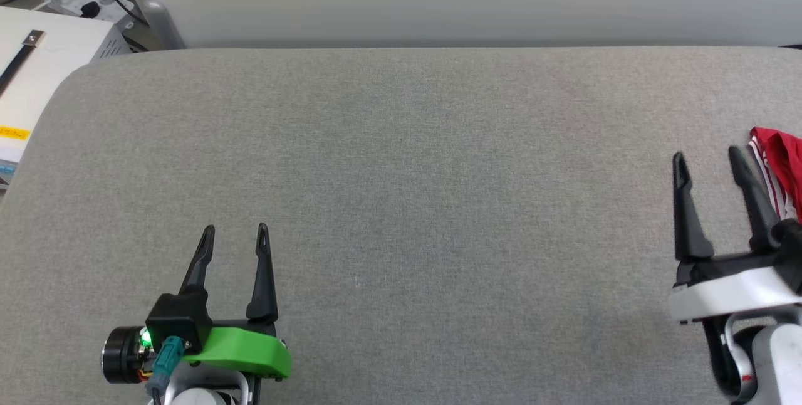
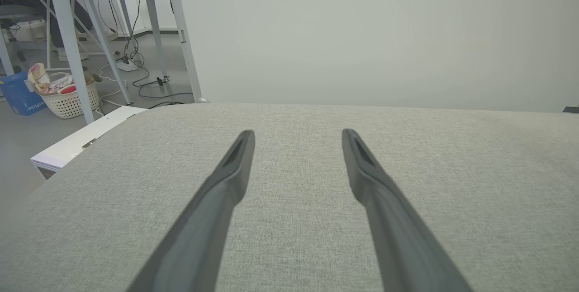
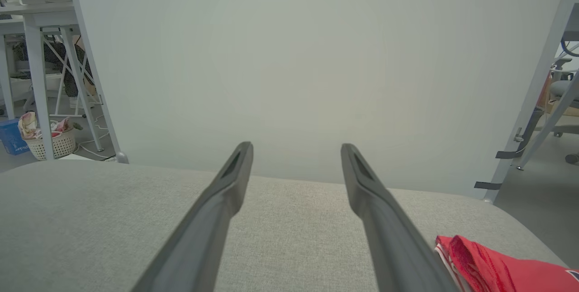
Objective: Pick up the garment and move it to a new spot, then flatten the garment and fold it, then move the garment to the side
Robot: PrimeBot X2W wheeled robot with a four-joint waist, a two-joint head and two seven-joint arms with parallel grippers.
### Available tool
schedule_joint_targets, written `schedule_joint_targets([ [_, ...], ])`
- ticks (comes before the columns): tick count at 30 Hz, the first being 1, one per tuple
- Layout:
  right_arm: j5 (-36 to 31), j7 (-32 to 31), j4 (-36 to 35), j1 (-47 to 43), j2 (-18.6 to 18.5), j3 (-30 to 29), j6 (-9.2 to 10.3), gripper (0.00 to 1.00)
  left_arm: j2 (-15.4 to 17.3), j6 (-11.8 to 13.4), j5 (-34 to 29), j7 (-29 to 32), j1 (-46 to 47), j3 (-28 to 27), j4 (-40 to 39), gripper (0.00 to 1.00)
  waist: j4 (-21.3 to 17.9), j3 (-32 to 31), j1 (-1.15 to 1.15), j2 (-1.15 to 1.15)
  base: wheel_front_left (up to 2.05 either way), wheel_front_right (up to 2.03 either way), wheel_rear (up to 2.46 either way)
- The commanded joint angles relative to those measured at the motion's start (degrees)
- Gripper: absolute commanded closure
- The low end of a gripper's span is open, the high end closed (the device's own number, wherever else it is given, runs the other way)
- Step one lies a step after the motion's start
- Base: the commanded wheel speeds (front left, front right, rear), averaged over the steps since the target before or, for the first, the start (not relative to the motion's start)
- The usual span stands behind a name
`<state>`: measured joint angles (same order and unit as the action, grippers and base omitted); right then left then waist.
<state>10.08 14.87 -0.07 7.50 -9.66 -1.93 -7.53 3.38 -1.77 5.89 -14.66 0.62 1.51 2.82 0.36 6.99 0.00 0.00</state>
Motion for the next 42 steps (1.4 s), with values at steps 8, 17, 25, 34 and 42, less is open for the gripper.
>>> schedule_joint_targets([
  [8, 0.67, 0.12, 1.66, -7.87, 2.86, 1.59, 0.04, 0.0, -0.32, -0.28, 0.39, -0.34, -2.15, -0.2, 1.26, 0.0, 1.9, -3.16, 0.0, 0.0, 0.0, 0.0, 0.0],
  [17, 0.57, 0.13, 0.58, -13.42, 4.78, 0.31, 0.04, 0.0, -0.41, -0.77, 0.74, -0.34, -3.16, 0.27, 1.41, 0.0, 2.5, -4.25, 0.0, 0.0, 0.0, 0.0, 0.0],
  [25, 0.49, 0.13, 0.94, -14.79, 5.11, 0.72, 0.04, 0.0, -0.44, -1.04, 0.83, -0.34, -4.03, 0.34, 1.3, 0.0, 2.37, -4.63, 0.0, 0.0, 0.0, 0.0, 0.0],
  [34, 0.25, -0.03, 1.27, -14.34, 5.12, 1.28, 0.0, 1.0, -0.18, -0.75, 0.56, 0.13, -3.21, 0.25, 1.38, 1.0, 2.34, -4.58, 0.0, 0.0, 0.0, 0.0, 0.0],
  [42, -0.37, -0.94, 1.2, -13.93, 5.22, 1.33, 0.0, 1.0, -0.2, -0.6, 0.17, 1.01, -3.06, 0.13, 1.12, 1.0, 2.17, -4.73, 0.0, 0.0, 0.0, 0.0, 0.0],
])
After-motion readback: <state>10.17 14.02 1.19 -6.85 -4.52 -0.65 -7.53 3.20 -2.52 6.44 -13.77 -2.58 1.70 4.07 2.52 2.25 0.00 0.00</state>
